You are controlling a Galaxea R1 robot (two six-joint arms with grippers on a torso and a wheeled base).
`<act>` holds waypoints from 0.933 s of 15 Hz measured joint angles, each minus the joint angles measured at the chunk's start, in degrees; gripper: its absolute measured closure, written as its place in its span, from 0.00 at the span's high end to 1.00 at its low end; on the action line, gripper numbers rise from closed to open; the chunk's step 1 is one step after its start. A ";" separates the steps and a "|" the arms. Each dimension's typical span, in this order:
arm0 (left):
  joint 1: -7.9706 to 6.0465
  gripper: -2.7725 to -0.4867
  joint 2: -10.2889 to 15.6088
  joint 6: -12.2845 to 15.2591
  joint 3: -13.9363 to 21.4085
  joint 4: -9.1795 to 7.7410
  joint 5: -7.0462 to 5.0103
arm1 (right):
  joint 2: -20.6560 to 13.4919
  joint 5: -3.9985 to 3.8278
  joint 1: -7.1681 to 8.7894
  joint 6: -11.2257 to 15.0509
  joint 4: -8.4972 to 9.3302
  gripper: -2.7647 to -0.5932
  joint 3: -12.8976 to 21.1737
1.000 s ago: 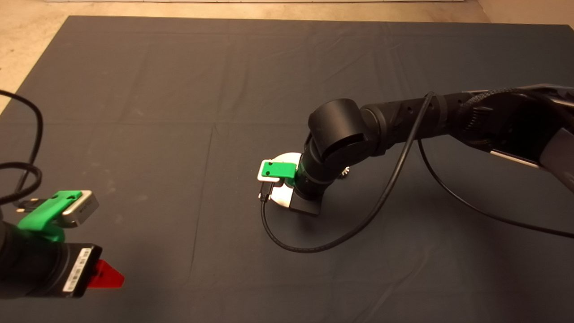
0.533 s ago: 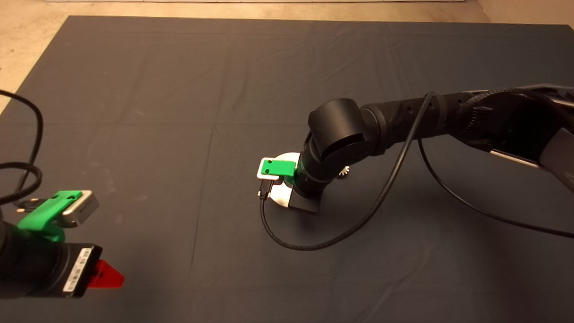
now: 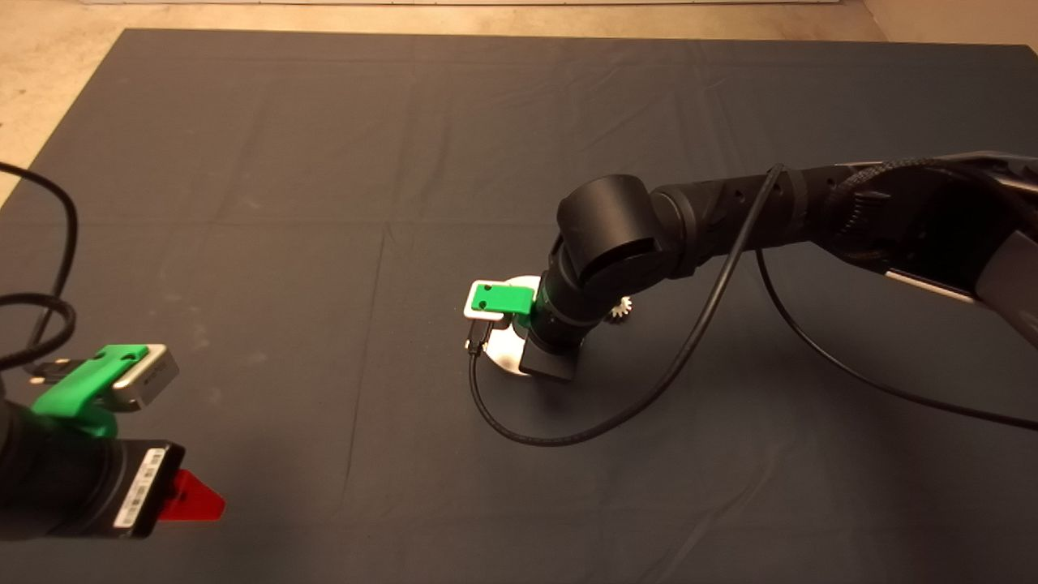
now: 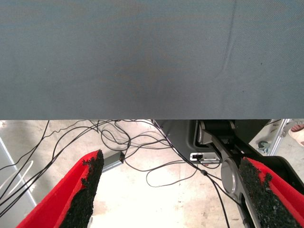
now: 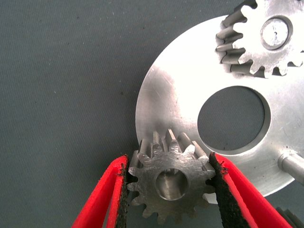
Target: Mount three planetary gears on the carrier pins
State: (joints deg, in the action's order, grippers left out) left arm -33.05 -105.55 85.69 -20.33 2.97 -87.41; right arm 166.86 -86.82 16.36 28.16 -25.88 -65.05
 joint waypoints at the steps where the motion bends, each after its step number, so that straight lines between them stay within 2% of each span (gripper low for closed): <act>1: -0.02 0.68 -0.02 0.00 0.00 0.01 0.00 | 0.00 0.11 -0.02 0.00 -0.04 0.22 -0.02; 9: -0.02 0.68 -0.02 0.00 0.00 0.01 0.00 | -0.07 0.28 -0.02 -0.02 -0.07 0.22 -0.05; 14: 0.00 0.68 -0.02 0.00 0.00 0.01 0.00 | -0.94 0.99 0.00 -0.02 -0.09 0.22 0.30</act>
State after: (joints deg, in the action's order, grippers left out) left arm -33.05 -105.57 85.69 -20.33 2.97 -87.41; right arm 165.93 -85.83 16.36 28.14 -25.97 -64.75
